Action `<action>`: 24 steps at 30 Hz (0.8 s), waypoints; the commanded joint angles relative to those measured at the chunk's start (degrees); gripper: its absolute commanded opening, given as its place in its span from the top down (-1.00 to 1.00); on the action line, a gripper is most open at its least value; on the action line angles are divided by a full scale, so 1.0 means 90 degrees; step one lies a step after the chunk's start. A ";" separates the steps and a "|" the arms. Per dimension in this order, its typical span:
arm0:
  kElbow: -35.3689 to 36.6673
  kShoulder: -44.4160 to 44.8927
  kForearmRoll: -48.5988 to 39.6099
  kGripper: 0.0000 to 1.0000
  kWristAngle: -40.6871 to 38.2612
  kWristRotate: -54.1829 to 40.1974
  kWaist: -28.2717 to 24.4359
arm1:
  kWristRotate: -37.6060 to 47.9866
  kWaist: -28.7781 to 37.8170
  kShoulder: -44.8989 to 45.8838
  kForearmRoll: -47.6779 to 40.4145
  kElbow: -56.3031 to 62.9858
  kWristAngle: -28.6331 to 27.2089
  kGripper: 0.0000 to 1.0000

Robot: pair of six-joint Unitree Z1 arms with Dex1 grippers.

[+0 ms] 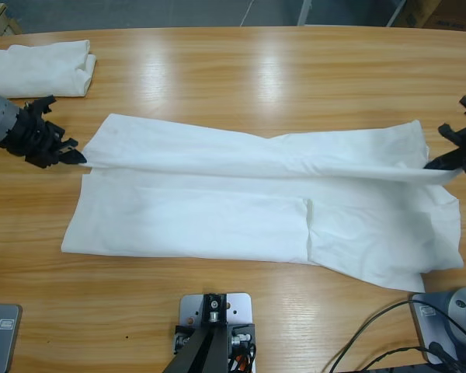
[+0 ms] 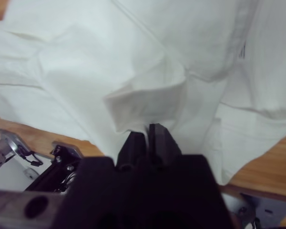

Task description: Fold clothes

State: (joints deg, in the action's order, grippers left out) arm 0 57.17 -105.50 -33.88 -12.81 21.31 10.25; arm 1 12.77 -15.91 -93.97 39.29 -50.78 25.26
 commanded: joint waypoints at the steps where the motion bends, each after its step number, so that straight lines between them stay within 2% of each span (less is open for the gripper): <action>1: -0.0317 -0.0028 -0.0053 1.00 -0.0149 -0.0014 -0.0016 | 0.0266 0.0137 -0.0942 0.0053 -0.0120 -0.0395 1.00; 4: -0.0322 -0.0038 -0.0053 1.00 -0.0149 0.0005 -0.0016 | 0.0511 0.0137 -0.0989 0.0049 -0.0112 -0.0684 1.00; 5: -0.0332 -0.0045 -0.0053 1.00 -0.0149 0.0013 -0.0016 | 0.0610 0.0137 -0.0969 0.0049 -0.0112 -0.0811 0.88; 6: -0.0348 -0.0053 -0.0053 1.00 -0.0149 0.0027 -0.0016 | 0.0712 0.0137 -0.0956 0.0049 -0.0110 -0.0944 0.36; 8: -0.0369 -0.0067 -0.0063 1.00 -0.0186 0.0052 -0.0016 | 0.0919 0.0137 -0.0942 0.0072 -0.0110 -0.1221 -0.51; 9: -0.0387 -0.0083 -0.0063 1.00 -0.0264 0.0085 -0.0016 | 0.1050 0.0137 -0.0901 0.0092 -0.0110 -0.1393 -0.87; 10: -0.0404 -0.0106 -0.0071 1.00 -0.0370 0.0154 -0.0016 | 0.1134 0.0137 -0.0868 0.0104 -0.0104 -0.1503 -0.99; 14: -0.0498 -0.0139 -0.0257 1.00 -0.0575 0.0200 -0.0016 | 0.1270 0.0137 -0.0589 0.0112 -0.0051 -0.1587 -1.00; 15: -0.0498 -0.0069 -0.0298 0.94 -0.0524 0.0183 -0.0014 | 0.1272 0.0137 -0.0464 0.0090 -0.0032 -0.1587 -1.00; 16: -0.0473 0.0058 -0.0305 0.39 -0.0386 0.0118 0.0035 | 0.1243 0.0137 -0.0329 0.0020 -0.0010 -0.1581 -1.00; 17: -0.0430 0.0244 -0.0301 0.00 -0.0149 0.0001 0.0137 | 0.1132 0.0137 -0.0173 -0.0086 0.0013 -0.1545 -1.00; 18: -0.0344 0.0410 -0.0282 -0.56 -0.0059 -0.0219 0.0213 | 0.0979 0.0137 0.0015 -0.0154 0.0017 -0.1444 -1.00; 19: -0.0235 0.0523 -0.0294 -0.92 -0.0020 -0.0378 0.0285 | 0.0806 0.0137 0.0218 -0.0230 0.0011 -0.1297 -1.00; 22: 0.0119 0.0769 -0.0516 -0.97 0.0187 -0.0550 0.0381 | 0.0173 0.0237 0.0568 -0.0572 -0.0063 -0.0456 -0.99; 24: 0.0312 0.0832 -0.0833 -0.92 0.0556 -0.0684 0.0525 | -0.0218 0.0516 0.0679 -0.0838 -0.0081 -0.0085 -0.98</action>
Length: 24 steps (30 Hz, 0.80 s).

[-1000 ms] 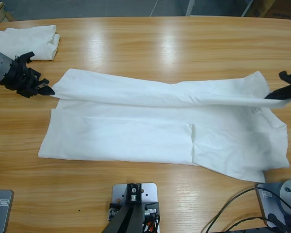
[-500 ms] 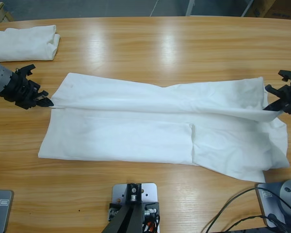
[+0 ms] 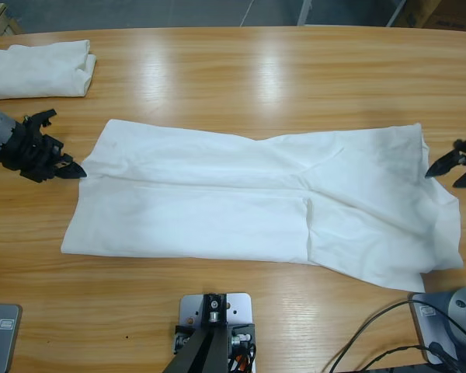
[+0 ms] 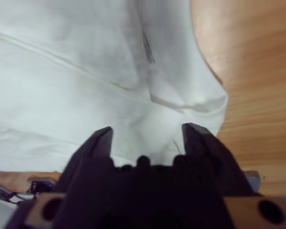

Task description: Fold clothes

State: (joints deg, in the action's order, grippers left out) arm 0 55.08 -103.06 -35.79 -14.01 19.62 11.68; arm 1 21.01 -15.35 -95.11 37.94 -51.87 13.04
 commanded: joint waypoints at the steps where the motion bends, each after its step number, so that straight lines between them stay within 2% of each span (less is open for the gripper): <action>1: 0.0569 0.0570 -0.0725 -0.91 0.0860 -0.0575 0.0446 | -0.1338 0.0582 0.0787 -0.0835 0.0046 0.1430 -0.98; 4: 0.0546 0.0546 -0.0893 -1.00 0.1194 -0.0792 0.0641 | -0.2155 0.0988 0.0476 -0.1168 0.0040 0.1389 -0.96; 7: 0.0593 0.0371 -0.0877 -1.00 0.1205 -0.0784 0.0919 | -0.2887 0.1071 -0.0117 -0.1301 -0.0005 0.1453 -0.72; 9: 0.0606 0.0308 -0.0859 -1.00 0.1205 -0.0768 0.1026 | -0.3061 0.1102 -0.0504 -0.1461 -0.0065 0.1570 -0.61; 12: 0.0581 0.0308 -0.0859 -1.00 0.1205 -0.0755 0.1047 | -0.3231 0.1311 -0.0926 -0.1737 -0.0059 0.1686 -0.55; 14: 0.0583 0.0308 -0.0857 -1.00 0.1215 -0.0764 0.1051 | -0.3364 0.1475 -0.1203 -0.1846 -0.0048 0.1734 -0.39; 17: 0.0589 0.0248 -0.0844 -1.00 0.1211 -0.0735 0.1053 | -0.3422 0.1512 -0.1436 -0.1946 -0.0022 0.1789 -0.25; 24: 0.0550 0.0142 -0.0818 -1.00 0.1207 -0.0725 0.1055 | -0.3455 0.1569 -0.1746 -0.2190 -0.0046 0.1680 -0.25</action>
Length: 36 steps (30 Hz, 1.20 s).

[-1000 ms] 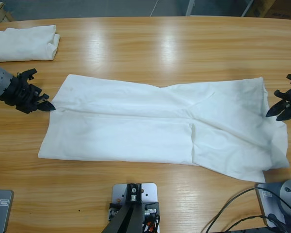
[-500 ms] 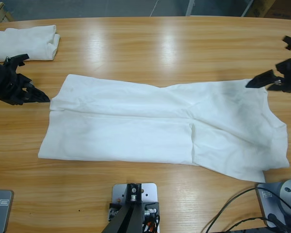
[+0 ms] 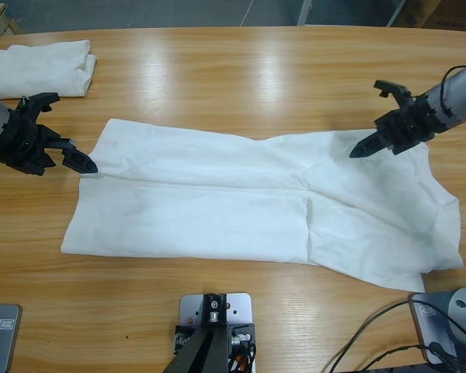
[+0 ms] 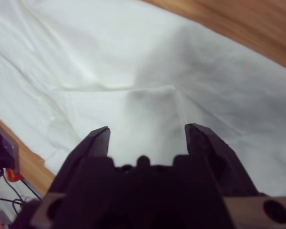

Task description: Fold clothes

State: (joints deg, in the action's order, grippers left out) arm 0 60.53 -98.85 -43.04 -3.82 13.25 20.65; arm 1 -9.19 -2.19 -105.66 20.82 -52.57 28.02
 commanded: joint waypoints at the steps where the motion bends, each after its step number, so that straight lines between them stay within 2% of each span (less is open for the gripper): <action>1: -0.0056 -0.0328 -0.0013 -1.00 0.0081 -0.0012 0.0059 | -0.0102 0.0107 -0.0613 -0.0317 0.0021 -0.0002 -0.25; 7: -0.0056 -0.0418 0.0133 -1.00 0.0077 0.0190 0.0059 | -0.0106 0.0107 -0.0893 -0.0438 -0.0048 -0.0041 -0.24; 9: -0.0060 -0.0433 0.0137 -1.00 0.0073 0.0217 0.0059 | -0.0137 0.0107 -0.0963 -0.0428 -0.0059 -0.0023 -0.08; 11: -0.0078 -0.0441 0.0135 -1.00 0.0075 0.0217 0.0059 | -0.0151 0.0107 -0.1016 -0.0428 -0.0091 -0.0011 -0.02; 12: -0.0085 -0.0449 0.0141 -1.00 0.0081 0.0217 0.0059 | -0.0162 0.0107 -0.1045 -0.0428 -0.0097 0.0012 0.08; 13: -0.0095 -0.0453 0.0143 -1.00 0.0083 0.0223 0.0059 | -0.0186 0.0107 -0.1063 -0.0428 -0.0106 0.0045 0.35; 15: -0.0111 -0.0461 0.0149 -1.00 0.0081 0.0244 0.0059 | -0.0207 0.0107 -0.1088 -0.0428 -0.0106 0.0051 0.67; 17: -0.0124 -0.0484 0.0159 -1.00 0.0079 0.0252 0.0059 | -0.0227 0.0107 -0.1109 -0.0428 -0.0106 0.0026 0.76; 23: -0.0154 -0.0502 0.0172 -1.00 0.0077 0.0295 0.0059 | -0.0268 0.0109 -0.0861 -0.0423 -0.0052 -0.0097 0.78; 27: -0.0177 -0.0502 0.0172 -1.00 0.0073 0.0315 0.0059 | -0.0237 0.0333 -0.0389 -0.0272 0.0001 -0.0453 0.76; 28: -0.0191 -0.0502 0.0172 -1.00 0.0073 0.0315 0.0059 | -0.0203 0.0412 -0.0326 -0.0233 0.0001 -0.0523 0.73; 31: -0.0222 -0.0502 0.0172 -1.00 0.0073 0.0315 0.0059 | -0.0104 0.0478 -0.0295 -0.0157 0.0001 -0.0681 0.15; 32: -0.0222 -0.0502 0.0172 -1.00 0.0073 0.0315 0.0059 | -0.0084 0.0478 -0.0301 -0.0155 0.0007 -0.0734 0.08; 36: -0.0247 -0.0498 0.0172 -1.00 0.0073 0.0315 0.0059 | -0.0086 0.0478 -0.0449 -0.0145 0.0030 -0.0757 0.11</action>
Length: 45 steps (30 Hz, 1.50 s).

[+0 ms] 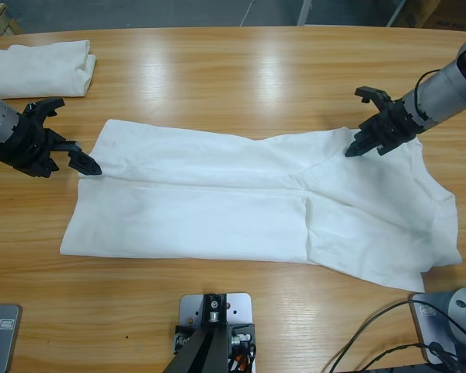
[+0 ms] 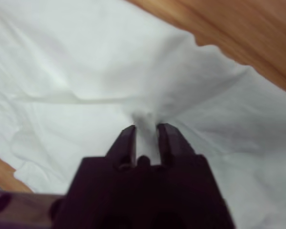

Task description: Fold clothes

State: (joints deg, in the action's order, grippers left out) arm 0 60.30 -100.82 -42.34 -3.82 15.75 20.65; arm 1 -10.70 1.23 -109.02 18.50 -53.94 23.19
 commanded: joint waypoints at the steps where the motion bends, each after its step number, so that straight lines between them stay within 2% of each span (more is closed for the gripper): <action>1: -0.0221 -0.0273 0.0094 -1.00 0.0073 0.0037 0.0059 | 0.0078 0.0098 -0.0091 0.0113 0.0182 -0.0223 0.11; 3: -0.0217 -0.0271 0.0096 -1.00 0.0073 0.0037 0.0059 | 0.0074 0.0098 -0.0107 0.0113 0.0182 -0.0233 0.13; 4: -0.0215 -0.0273 0.0096 -1.00 0.0073 0.0037 0.0059 | 0.0056 0.0098 -0.0119 0.0113 0.0182 -0.0233 0.33; 5: -0.0223 -0.0273 0.0096 -1.00 0.0073 0.0039 0.0059 | 0.0025 0.0098 -0.0122 0.0113 0.0182 -0.0227 0.63; 6: -0.0225 -0.0278 0.0096 -1.00 0.0073 0.0046 0.0059 | 0.0004 0.0098 -0.0122 0.0113 0.0182 -0.0223 0.78; 7: -0.0225 -0.0282 0.0096 -1.00 0.0073 0.0046 0.0059 | 0.0000 0.0098 -0.0115 0.0115 0.0182 -0.0225 0.79; 9: -0.0225 -0.0276 0.0096 -1.00 0.0073 0.0056 0.0059 | 0.0000 0.0098 -0.0052 0.0134 0.0182 -0.0246 1.00; 16: -0.0225 -0.0294 0.0115 -1.00 0.0073 0.0066 0.0059 | -0.0012 0.0170 0.0229 0.0211 0.0169 -0.0483 1.00; 21: -0.0297 -0.0312 0.0137 -1.00 0.0073 0.0068 0.0059 | -0.0114 0.0607 0.0333 0.0197 -0.0023 -0.0506 1.00; 26: -0.0381 -0.0314 0.0191 -1.00 0.0073 0.0076 0.0059 | -0.0139 0.1035 0.0670 0.0337 -0.0761 -0.0795 1.00; 30: -0.0381 -0.0312 0.0203 -1.00 0.0073 0.0089 0.0059 | -0.0317 0.1141 0.0169 0.0587 -0.1243 -0.0782 1.00; 38: -0.0436 -0.0312 0.0226 -1.00 0.0073 0.0099 0.0059 | -0.0510 0.1150 -0.0798 0.0539 -0.1286 -0.0575 1.00; 39: -0.0432 -0.0312 0.0232 -1.00 0.0073 0.0105 0.0059 | -0.0510 0.1168 -0.0798 0.0529 -0.1288 -0.0575 0.92; 41: -0.0440 -0.0316 0.0236 -1.00 0.0073 0.0111 0.0059 | -0.0428 0.1195 -0.0658 0.0513 -0.1300 -0.0704 -0.54; 42: -0.0448 -0.0321 0.0240 -1.00 0.0073 0.0119 0.0059 | -0.0342 0.1201 -0.0449 0.0517 -0.1277 -0.0852 -0.96; 45: -0.0471 -0.0296 0.0271 -1.00 0.0073 0.0212 0.0059 | -0.0047 0.1201 0.0723 0.0531 -0.1075 -0.1090 -1.00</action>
State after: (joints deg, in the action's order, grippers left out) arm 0 57.76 -100.84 -40.91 -3.82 16.17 20.65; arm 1 -14.49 11.20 -112.91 22.96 -65.26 16.68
